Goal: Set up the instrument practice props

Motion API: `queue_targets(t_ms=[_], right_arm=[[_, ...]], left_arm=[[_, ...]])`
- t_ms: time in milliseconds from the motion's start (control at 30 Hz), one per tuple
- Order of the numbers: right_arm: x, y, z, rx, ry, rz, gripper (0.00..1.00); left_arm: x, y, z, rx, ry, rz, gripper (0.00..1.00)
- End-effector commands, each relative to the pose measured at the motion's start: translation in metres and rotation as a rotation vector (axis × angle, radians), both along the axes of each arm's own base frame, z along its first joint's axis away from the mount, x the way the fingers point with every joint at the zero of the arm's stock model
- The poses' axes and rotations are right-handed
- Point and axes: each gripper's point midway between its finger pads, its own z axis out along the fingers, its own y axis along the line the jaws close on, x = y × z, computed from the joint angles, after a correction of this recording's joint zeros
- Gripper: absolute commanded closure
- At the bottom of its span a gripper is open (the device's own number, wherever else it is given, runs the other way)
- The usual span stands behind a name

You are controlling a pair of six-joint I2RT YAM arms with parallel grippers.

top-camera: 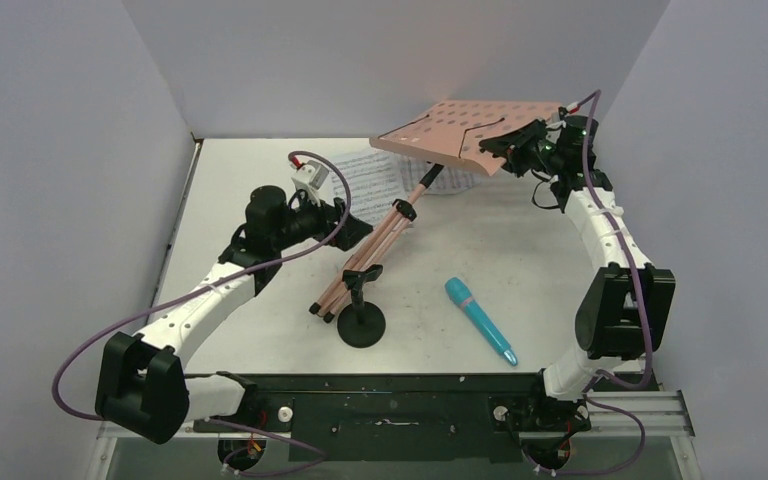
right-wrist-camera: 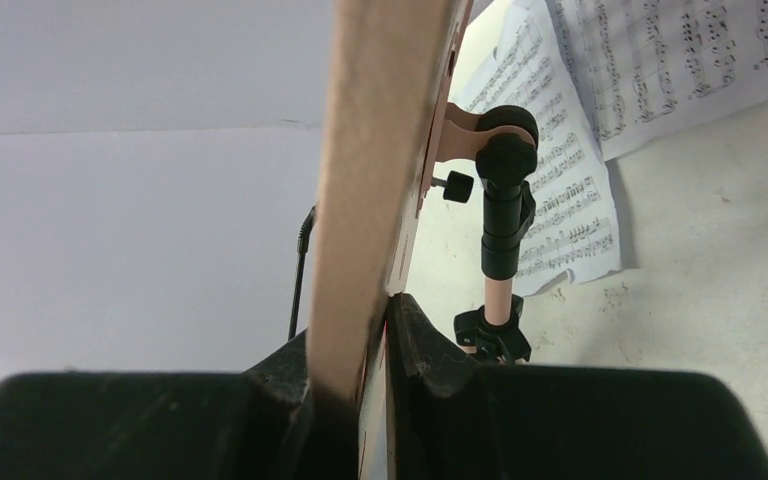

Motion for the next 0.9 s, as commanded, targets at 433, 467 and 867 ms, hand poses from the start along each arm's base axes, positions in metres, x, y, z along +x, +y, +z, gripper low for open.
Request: queue_targets(t_ms=[433, 467, 867], right_arm=[[-0.097, 0.032, 0.289, 0.02, -0.919, 0.164, 0.95], [-0.099, 0.032, 0.292, 0.018, -0.926, 0.166, 0.95], [-0.119, 0.047, 0.313, 0.063, -0.964, 0.209, 0.95]], left_arm=[[0.021, -0.028, 0.013, -0.009, 0.003, -0.091, 0.03], [0.022, -0.032, 0.013, -0.011, 0.01, -0.097, 0.04], [0.038, -0.056, -0.016, 0.046, 0.071, -0.064, 0.03]])
